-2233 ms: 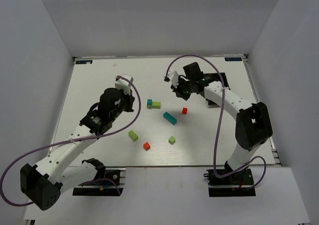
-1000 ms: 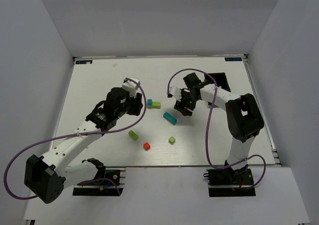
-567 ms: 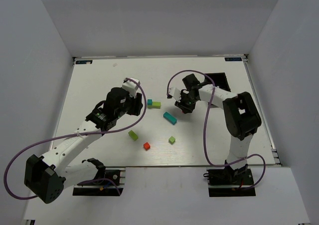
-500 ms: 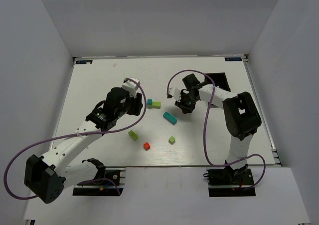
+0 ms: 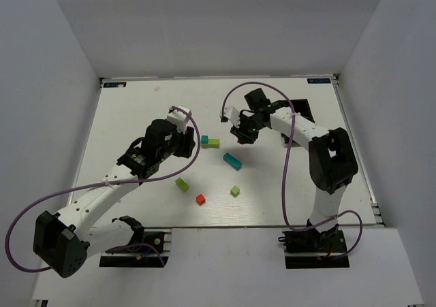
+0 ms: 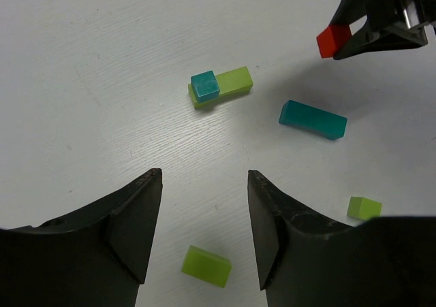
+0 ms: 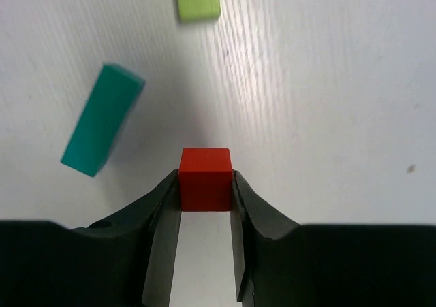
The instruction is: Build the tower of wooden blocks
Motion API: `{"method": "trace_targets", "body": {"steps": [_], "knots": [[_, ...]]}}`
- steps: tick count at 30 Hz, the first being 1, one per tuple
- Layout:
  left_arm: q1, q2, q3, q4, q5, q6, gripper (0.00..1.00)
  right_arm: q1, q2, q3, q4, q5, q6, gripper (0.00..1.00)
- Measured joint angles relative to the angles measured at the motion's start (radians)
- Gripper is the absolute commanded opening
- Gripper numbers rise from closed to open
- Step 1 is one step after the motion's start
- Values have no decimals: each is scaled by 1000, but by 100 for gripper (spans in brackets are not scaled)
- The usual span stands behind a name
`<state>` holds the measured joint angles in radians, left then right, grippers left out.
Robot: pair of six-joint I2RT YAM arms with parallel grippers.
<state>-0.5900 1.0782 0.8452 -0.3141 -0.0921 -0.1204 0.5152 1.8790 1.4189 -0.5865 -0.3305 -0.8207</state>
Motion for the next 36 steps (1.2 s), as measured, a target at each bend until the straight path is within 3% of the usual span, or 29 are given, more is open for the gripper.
{"method": "trace_targets", "body": {"steps": [7, 16, 36], "knots": [[0, -4, 0, 0, 0, 0, 64, 66, 72, 193, -43, -46, -7, 5], [0, -6, 0, 0, -1, 8, 64, 109, 210, 315, -97, -63, -23, 6], [0, -13, 0, 1, -1, 8, 64, 162, 286, 380, -122, -39, -48, 9]]}}
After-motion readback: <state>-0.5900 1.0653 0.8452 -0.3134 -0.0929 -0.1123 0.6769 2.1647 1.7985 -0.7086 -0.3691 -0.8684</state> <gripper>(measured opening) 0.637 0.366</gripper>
